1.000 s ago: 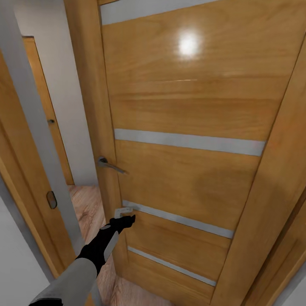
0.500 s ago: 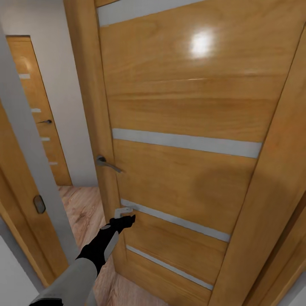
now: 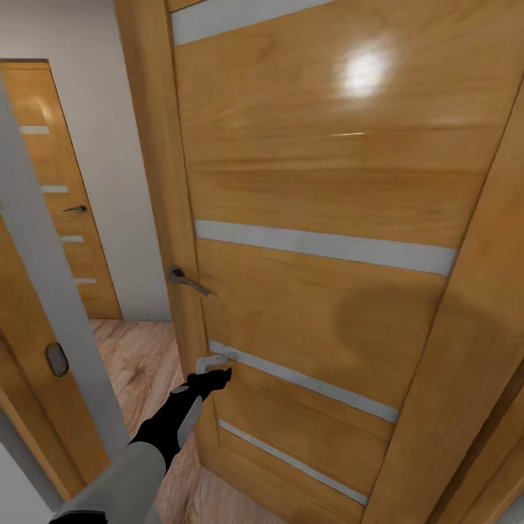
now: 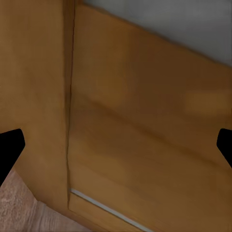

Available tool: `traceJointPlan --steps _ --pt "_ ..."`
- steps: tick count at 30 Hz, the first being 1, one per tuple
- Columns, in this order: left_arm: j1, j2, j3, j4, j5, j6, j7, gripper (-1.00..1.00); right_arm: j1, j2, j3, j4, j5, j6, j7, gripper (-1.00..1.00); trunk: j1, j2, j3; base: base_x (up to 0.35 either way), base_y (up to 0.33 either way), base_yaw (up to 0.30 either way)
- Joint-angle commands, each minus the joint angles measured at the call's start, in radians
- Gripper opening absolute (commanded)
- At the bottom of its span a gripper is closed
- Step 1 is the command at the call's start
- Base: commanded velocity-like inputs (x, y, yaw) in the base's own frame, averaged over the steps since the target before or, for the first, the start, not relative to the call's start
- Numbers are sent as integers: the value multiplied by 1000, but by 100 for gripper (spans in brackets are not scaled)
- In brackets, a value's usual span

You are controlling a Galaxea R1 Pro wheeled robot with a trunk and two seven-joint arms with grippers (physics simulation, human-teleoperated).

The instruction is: Move the two storage containers from the living room to the garage. In the garage, place one container on the floor and stack the other container on top of it (either order is fine).

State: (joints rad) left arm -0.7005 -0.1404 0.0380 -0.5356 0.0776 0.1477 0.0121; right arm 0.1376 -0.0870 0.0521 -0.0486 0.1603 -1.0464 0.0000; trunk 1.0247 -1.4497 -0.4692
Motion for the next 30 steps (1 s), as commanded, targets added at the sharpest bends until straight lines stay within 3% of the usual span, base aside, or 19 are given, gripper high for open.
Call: traceJointPlan --steps 1,17,30 --pt "0 -1 5 -3 5 6 1 100 0 0 5 -2 -2 -1 0 100 0 0 -1 91 0 0" --pt "0 -3 5 -3 5 6 1 100 0 0 5 -2 2 -1 -1 100 0 0 -1 14 0 0" --pt "0 -5 5 -3 5 7 2 100 0 0 5 -2 -2 -1 0 100 0 0 -1 195 0 0"
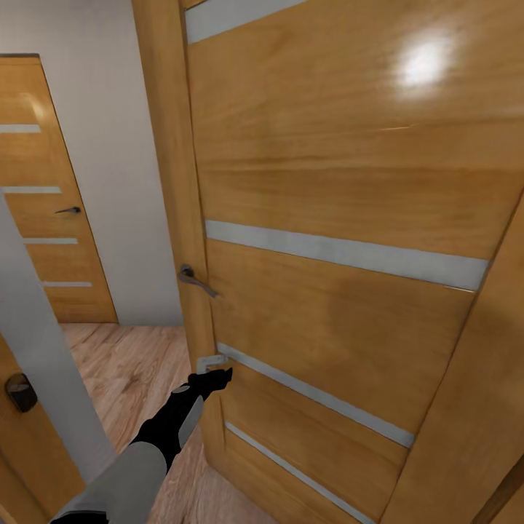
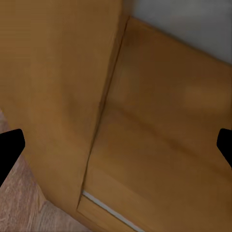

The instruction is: Move the two storage containers from the living room to the garage. In the garage, place one container on the floor and stack the other container on top of it (either order is fine).

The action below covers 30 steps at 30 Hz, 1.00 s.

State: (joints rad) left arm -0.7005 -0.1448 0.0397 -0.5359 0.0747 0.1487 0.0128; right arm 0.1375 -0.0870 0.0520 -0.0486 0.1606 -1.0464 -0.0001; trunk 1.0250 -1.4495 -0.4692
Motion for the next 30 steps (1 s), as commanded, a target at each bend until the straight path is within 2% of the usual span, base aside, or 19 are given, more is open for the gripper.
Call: traceJointPlan --steps 1,11,30 --pt "0 -1 3 -3 8 6 1 100 1 0 5 -2 -2 -1 0 100 0 -1 -1 6 0 0" --pt "0 -2 3 -2 7 5 1 100 1 0 5 -2 -3 -1 0 100 0 -1 -1 121 -17 0" --pt "0 0 3 -1 7 6 1 100 1 0 5 1 -6 -1 -1 100 0 -1 -1 4 -1 0"
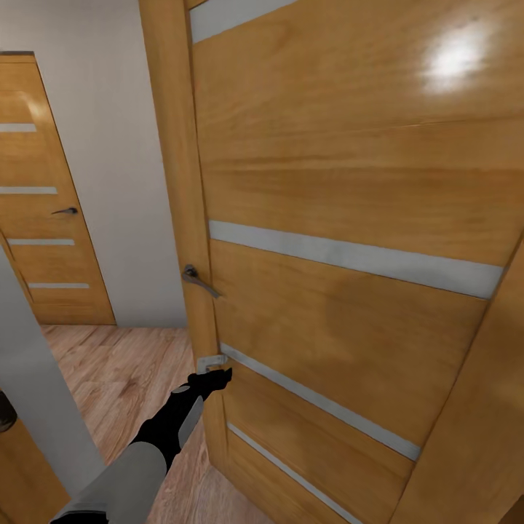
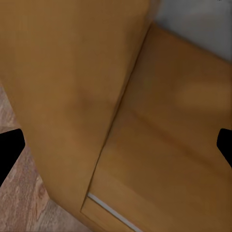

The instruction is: Move the two storage containers from the living room to the garage. In the garage, place one container on the floor and stack the other container on top of it (either order is fine).

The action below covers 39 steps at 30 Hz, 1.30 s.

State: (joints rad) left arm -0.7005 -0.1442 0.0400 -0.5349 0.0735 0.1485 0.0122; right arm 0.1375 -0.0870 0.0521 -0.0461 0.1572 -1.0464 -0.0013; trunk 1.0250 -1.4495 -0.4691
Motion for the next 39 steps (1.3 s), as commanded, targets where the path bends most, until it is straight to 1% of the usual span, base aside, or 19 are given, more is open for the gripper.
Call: traceJointPlan --steps 1,13,27,35,39 --pt "0 -1 3 -2 8 6 1 100 1 0 5 -2 -2 -1 0 100 0 -1 -1 0 0 -35" --pt "0 1 3 -2 8 5 1 100 1 0 5 -2 -2 -1 1 100 0 -1 -1 0 0 -215" --pt "0 1 3 -2 8 6 0 100 1 0 5 -1 -1 -1 1 100 0 -1 -1 0 0 -29" --pt "0 1 3 -2 8 6 0 100 1 0 5 -1 -1 -1 1 100 0 -1 -1 0 0 -228" --pt "0 2 3 -2 8 6 0 100 1 0 5 -1 -1 -1 1 100 0 -1 -1 0 0 -99"
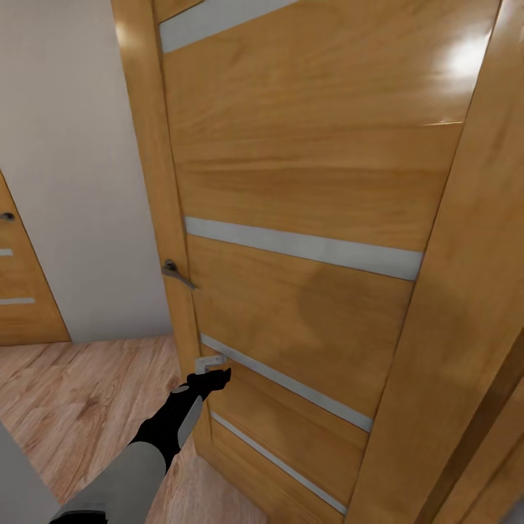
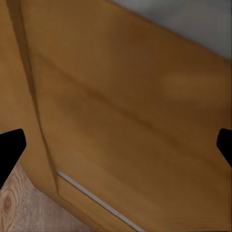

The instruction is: Move the two storage containers from the living room to the garage. In the garage, place one container on the floor and stack the other container on top of it (either order is fine).

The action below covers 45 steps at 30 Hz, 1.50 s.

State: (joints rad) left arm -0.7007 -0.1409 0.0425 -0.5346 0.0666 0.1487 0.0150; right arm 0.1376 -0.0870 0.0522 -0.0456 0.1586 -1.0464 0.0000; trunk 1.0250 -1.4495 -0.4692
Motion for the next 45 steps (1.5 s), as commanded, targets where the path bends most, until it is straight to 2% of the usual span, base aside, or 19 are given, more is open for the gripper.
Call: traceJointPlan --steps 1,45 --pt "0 -2 0 -2 15 6 -3 100 1 0 5 -2 -2 -1 0 100 0 0 -1 0 0 -42" --pt "0 -1 0 -2 15 5 -3 100 1 0 6 -2 -2 -1 0 100 0 0 -1 7 21 -2"
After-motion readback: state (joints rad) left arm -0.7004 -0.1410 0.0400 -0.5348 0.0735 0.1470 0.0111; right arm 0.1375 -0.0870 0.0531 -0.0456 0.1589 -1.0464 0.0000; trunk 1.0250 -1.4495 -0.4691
